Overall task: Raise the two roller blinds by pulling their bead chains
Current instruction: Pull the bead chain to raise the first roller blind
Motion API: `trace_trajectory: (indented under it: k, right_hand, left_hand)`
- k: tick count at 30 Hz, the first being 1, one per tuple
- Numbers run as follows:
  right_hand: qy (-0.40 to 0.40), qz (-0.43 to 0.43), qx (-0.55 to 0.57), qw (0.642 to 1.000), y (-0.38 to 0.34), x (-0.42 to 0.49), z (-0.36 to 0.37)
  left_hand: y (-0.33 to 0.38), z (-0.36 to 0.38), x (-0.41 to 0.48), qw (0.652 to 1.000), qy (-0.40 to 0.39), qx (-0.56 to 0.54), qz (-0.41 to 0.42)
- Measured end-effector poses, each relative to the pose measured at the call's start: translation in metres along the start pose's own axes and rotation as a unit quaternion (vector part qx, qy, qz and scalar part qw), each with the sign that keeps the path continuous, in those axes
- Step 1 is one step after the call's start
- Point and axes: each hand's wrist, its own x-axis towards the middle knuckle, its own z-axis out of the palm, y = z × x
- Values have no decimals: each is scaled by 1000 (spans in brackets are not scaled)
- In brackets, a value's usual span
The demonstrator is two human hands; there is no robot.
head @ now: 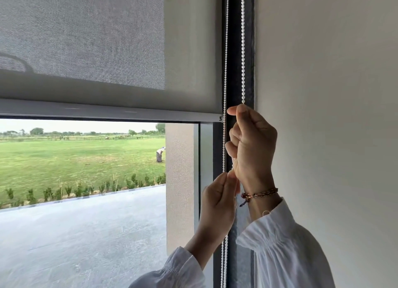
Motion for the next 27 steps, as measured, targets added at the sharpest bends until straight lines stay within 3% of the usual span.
trace_trajectory:
  k: [10,17,22,27]
  right_hand:
    - [0,5,-32,999,15,3,10]
    - [53,-5,-86,995,36,19,-2]
    - [76,27,-96,992,59,37,-27]
    - [79,51,-196,976,87,66,-55]
  left_hand:
    - [-6,-15,4,999,-24,-34,-11]
    - [-23,-22,15,990,-89,-91,-65]
    - [-59,-23,26,995,-67,-37,-65]
    - [-91,-12,46,991,-65,30,-115]
